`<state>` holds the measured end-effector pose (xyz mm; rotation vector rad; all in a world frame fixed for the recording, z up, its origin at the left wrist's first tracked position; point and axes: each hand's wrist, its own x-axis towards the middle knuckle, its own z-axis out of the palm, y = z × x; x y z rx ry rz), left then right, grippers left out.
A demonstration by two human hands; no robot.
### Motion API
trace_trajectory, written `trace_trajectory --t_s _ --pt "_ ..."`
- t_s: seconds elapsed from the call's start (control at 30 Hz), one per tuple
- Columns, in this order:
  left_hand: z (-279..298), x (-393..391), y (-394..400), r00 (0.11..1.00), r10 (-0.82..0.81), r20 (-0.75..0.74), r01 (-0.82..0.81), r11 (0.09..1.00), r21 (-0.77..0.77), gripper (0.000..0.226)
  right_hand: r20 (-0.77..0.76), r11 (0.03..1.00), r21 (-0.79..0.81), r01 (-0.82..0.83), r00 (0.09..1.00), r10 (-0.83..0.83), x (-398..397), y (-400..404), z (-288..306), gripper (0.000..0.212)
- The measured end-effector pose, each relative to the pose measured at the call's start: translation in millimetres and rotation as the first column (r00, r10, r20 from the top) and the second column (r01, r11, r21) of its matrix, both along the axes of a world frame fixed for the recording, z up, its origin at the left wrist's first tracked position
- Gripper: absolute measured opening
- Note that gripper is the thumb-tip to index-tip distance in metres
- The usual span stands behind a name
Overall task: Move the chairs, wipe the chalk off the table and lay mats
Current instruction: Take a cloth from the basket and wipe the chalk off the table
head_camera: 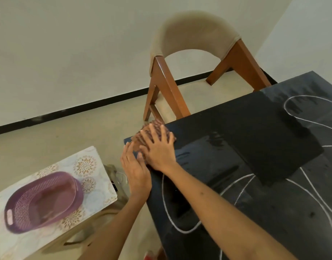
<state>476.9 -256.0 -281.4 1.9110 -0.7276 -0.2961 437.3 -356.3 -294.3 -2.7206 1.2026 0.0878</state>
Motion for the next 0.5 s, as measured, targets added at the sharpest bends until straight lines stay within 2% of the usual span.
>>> trace_trajectory --t_s 0.13,0.27,0.33,0.5 --pt "0.4 1.1 15.9 0.993 0.04 -0.111 -0.045 0.998 -0.047 0.05 -0.042 0.982 0.011 -0.187 0.981 0.187 21.3 28.5 2.7 0.062" --pt "-2.6 -3.9 26.4 0.996 -0.015 -0.087 0.013 1.0 -0.016 0.043 -0.038 0.978 -0.012 -0.208 0.978 0.207 7.0 28.0 5.8 0.06" --pt "-3.7 -9.7 28.5 0.998 -0.035 -0.054 0.036 0.999 0.021 0.043 -0.029 0.988 -0.011 -0.153 0.988 0.152 -2.9 22.0 7.0 0.056" --pt "-9.8 -28.5 29.0 0.995 -0.084 0.058 0.076 0.989 0.127 0.044 -0.043 0.99 0.007 0.143 0.989 -0.142 -62.1 -21.8 4.0 0.054"
